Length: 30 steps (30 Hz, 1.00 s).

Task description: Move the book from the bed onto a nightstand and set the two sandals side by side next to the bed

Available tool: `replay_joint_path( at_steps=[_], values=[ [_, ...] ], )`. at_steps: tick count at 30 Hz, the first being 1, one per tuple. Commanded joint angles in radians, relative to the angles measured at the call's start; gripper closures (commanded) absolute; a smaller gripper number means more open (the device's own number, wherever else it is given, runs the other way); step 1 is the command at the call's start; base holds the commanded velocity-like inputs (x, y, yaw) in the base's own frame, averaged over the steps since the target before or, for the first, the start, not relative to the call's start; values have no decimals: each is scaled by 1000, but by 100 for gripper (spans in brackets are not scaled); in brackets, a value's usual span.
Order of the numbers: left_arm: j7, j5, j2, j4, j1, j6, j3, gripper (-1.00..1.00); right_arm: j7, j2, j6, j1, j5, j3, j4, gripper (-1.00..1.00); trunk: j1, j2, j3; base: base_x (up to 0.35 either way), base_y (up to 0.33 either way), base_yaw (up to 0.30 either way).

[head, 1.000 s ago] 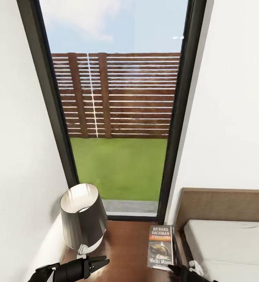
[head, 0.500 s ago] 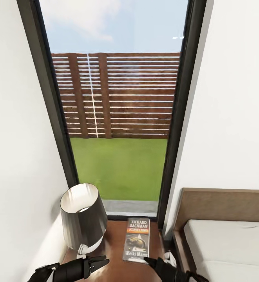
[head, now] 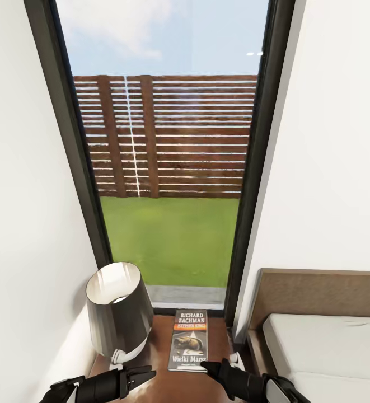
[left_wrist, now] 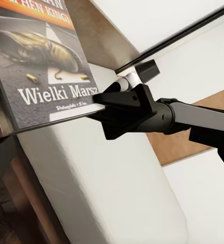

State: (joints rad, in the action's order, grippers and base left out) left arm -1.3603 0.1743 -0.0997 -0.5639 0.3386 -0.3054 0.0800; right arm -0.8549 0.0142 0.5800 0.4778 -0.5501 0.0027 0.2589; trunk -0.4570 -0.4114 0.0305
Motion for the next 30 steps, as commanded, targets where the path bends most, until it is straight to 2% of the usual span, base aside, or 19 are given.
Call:
replay_joint_path(
  at_steps=[1, 30],
  values=[
    [-3, 1, 1, 0, 1, -11, 0, -100, -1, 0, 8, 1, -5, 0, 0, 100, -5, -10, 6, 0, 0, 0],
    [-3, 1, 1, 1, 0, -11, 0, -100, -2, 0, 7, 1, -5, -1, -1, 100, -116, -213, 96, 0, 0, 0]
  ],
)
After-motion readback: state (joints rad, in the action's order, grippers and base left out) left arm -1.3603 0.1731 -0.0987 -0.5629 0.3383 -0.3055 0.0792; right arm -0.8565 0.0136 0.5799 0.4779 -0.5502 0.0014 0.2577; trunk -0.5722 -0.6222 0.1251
